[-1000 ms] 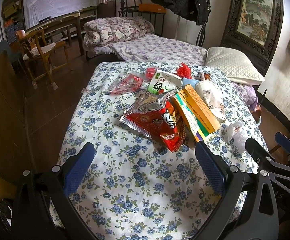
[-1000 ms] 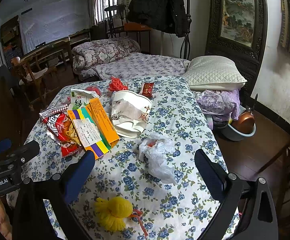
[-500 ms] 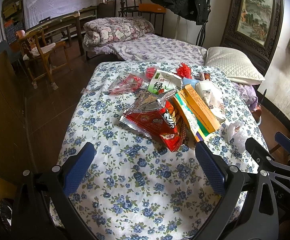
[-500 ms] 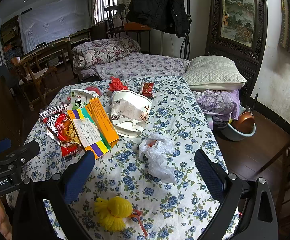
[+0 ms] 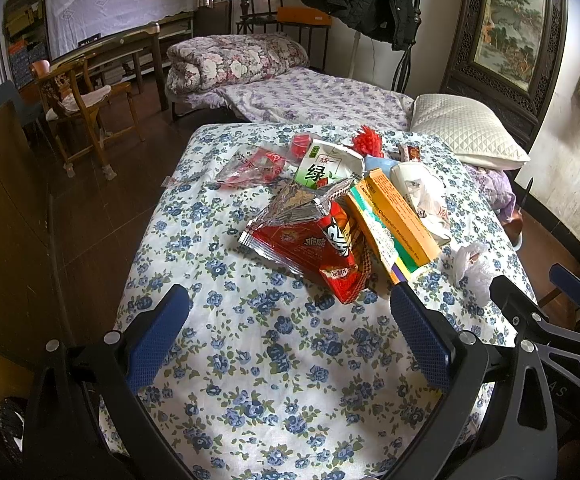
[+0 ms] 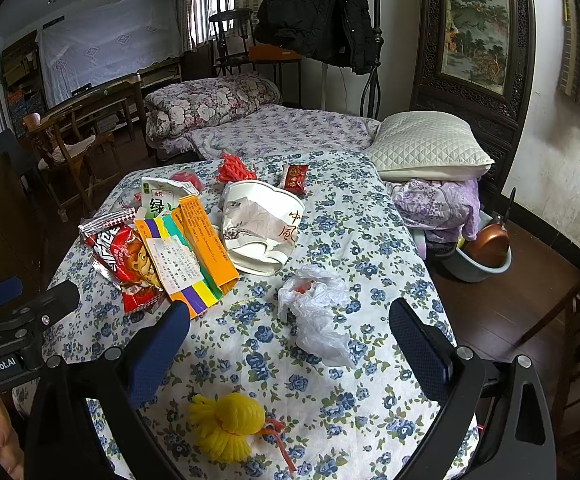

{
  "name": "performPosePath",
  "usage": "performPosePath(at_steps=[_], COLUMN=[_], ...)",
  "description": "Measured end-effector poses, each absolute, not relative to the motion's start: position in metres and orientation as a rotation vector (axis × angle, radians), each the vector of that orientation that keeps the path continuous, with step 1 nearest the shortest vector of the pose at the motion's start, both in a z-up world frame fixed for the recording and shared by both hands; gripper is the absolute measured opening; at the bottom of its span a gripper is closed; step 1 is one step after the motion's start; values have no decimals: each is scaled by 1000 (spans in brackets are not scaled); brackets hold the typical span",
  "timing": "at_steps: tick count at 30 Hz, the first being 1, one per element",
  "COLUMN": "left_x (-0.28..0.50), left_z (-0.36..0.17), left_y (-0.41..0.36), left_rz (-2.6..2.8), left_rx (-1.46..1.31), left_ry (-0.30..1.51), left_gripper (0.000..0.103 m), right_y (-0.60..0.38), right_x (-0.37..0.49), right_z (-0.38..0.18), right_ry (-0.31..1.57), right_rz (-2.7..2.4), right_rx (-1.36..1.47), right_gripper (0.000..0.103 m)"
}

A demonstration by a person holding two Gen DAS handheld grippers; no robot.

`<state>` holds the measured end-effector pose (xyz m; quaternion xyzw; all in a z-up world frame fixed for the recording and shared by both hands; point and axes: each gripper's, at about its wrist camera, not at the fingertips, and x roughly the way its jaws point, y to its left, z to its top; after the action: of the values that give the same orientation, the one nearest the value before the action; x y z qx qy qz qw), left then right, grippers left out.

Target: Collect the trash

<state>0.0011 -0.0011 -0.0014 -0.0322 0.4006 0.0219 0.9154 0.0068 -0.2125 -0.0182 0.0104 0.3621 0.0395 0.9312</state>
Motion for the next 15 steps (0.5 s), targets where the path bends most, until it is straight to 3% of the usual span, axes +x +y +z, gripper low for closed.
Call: performPosePath(at_steps=[15], left_x=[0], left_z=[-3], left_y=[0], left_rz=[44], left_rx=[-66], left_ry=[826], left_gripper=[96], right_y=[-212], right_x=[7], right_z=[-19], right_ry=[742], right_rz=[81], right_rx=[21], right_gripper=[97])
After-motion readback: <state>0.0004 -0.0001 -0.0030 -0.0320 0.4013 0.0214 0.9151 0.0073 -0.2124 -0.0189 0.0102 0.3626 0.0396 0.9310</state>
